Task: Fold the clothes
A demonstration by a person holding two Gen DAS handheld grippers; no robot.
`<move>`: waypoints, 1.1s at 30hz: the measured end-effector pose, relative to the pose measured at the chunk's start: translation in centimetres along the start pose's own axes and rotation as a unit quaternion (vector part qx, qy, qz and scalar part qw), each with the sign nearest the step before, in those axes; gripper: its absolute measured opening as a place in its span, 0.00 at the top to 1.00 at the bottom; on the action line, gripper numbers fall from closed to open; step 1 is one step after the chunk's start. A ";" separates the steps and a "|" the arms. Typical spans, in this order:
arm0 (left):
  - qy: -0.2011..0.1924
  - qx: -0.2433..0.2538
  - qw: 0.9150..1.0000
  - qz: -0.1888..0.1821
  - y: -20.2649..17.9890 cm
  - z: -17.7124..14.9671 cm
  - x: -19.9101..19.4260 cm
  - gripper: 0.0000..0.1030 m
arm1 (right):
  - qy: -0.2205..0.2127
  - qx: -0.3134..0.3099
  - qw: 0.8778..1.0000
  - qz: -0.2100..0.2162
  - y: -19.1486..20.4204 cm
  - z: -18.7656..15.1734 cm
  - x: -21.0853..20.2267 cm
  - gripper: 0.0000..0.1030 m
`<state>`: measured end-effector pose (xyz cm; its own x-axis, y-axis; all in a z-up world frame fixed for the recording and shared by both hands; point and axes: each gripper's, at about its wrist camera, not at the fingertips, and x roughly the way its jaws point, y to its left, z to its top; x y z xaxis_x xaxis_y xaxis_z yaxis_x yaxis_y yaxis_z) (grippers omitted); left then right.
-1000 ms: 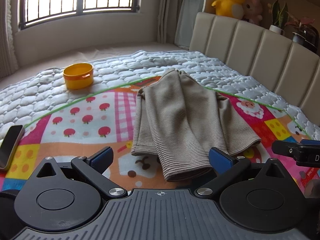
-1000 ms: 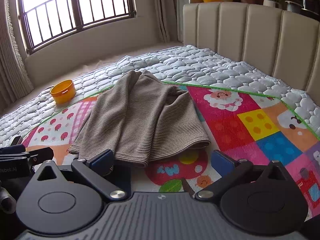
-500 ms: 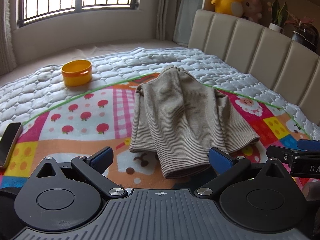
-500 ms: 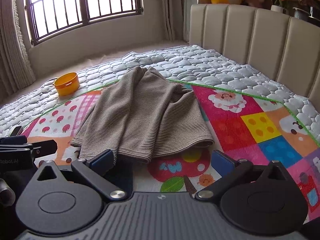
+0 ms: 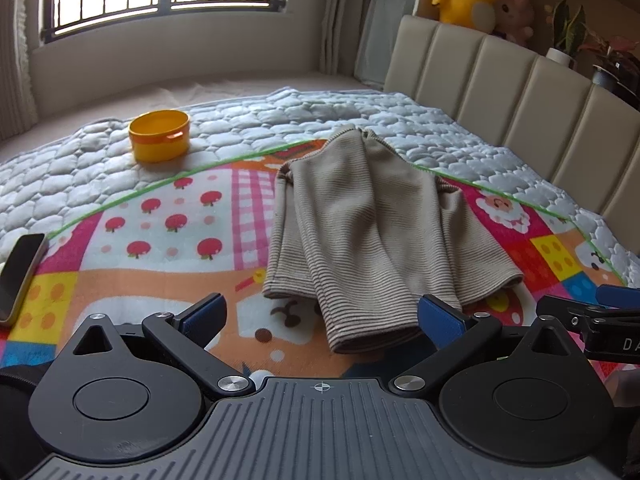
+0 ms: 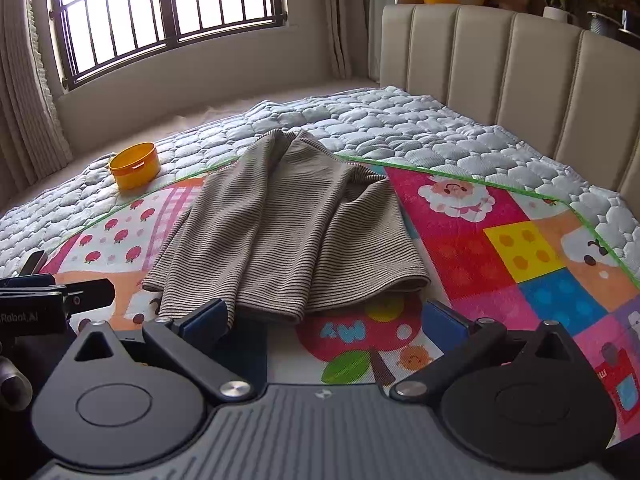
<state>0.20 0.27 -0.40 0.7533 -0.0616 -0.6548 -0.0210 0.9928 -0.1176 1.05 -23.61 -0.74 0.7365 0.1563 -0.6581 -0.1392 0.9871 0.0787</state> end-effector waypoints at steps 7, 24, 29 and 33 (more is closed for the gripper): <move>0.005 -0.004 1.000 0.000 0.0 -0.1 0.2 0.00 | 0.002 0.000 1.000 -0.001 0.1 -0.2 0.0 0.00; 0.013 -0.004 1.000 0.000 0.0 -0.1 0.4 0.00 | 0.006 -0.001 1.000 0.000 0.1 -0.1 0.2 0.00; 0.013 -0.005 1.000 0.000 0.0 -0.1 0.4 0.00 | 0.007 -0.002 1.000 0.000 0.2 -0.2 0.3 0.00; 0.014 -0.005 1.000 -0.001 0.0 -0.1 0.4 0.00 | 0.008 -0.002 1.000 0.000 0.1 -0.2 0.3 0.00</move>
<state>0.39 0.21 -0.74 0.7343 -0.0658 -0.6757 -0.0264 0.9918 -0.1252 1.12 -23.52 -1.04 0.7258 0.1552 -0.6701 -0.1416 0.9871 0.0752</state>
